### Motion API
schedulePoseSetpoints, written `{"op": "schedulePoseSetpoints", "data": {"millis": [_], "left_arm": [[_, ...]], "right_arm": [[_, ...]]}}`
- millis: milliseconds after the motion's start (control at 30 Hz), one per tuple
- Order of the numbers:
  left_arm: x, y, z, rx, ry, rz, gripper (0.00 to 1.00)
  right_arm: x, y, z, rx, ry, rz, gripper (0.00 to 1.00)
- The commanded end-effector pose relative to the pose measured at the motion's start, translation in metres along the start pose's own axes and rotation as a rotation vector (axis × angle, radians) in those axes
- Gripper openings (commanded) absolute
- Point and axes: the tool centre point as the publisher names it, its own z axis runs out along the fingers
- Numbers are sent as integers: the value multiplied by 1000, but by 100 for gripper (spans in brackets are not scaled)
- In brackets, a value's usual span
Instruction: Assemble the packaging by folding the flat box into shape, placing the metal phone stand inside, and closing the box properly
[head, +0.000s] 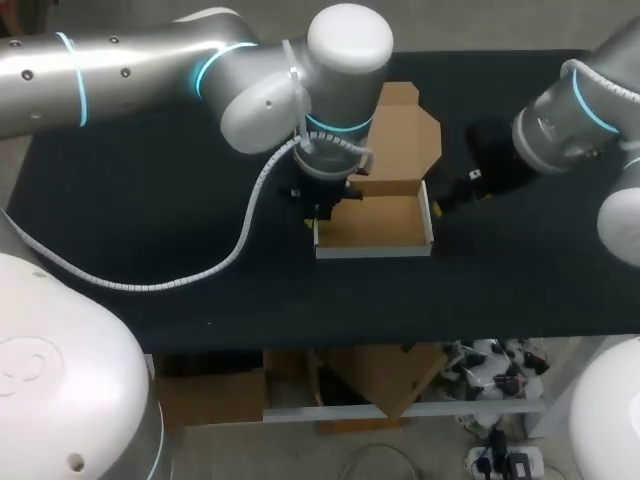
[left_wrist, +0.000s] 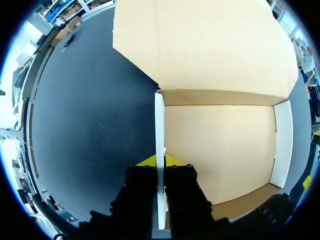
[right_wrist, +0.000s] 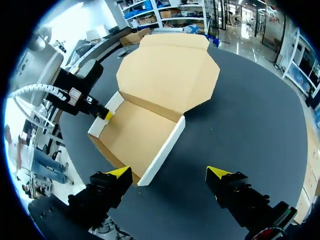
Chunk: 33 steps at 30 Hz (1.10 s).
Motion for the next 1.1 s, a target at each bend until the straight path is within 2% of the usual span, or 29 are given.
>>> {"op": "schedulePoseSetpoints", "data": {"millis": [33, 333, 967, 1100], "left_arm": [[-2, 0, 1, 1, -1, 4, 0], [-3, -1, 3, 0, -9, 8, 0], [-7, 0, 6, -15, -8, -7, 0], [-9, 0, 5, -14, -1, -10, 0]], "right_arm": [[-4, -15, -22, -108, 122, -115, 100], [-7, -38, -50, -244, 250, -345, 100], [-5, -43, -54, -221, 257, -366, 100], [-5, -51, -63, -232, 297, -398, 100]]}}
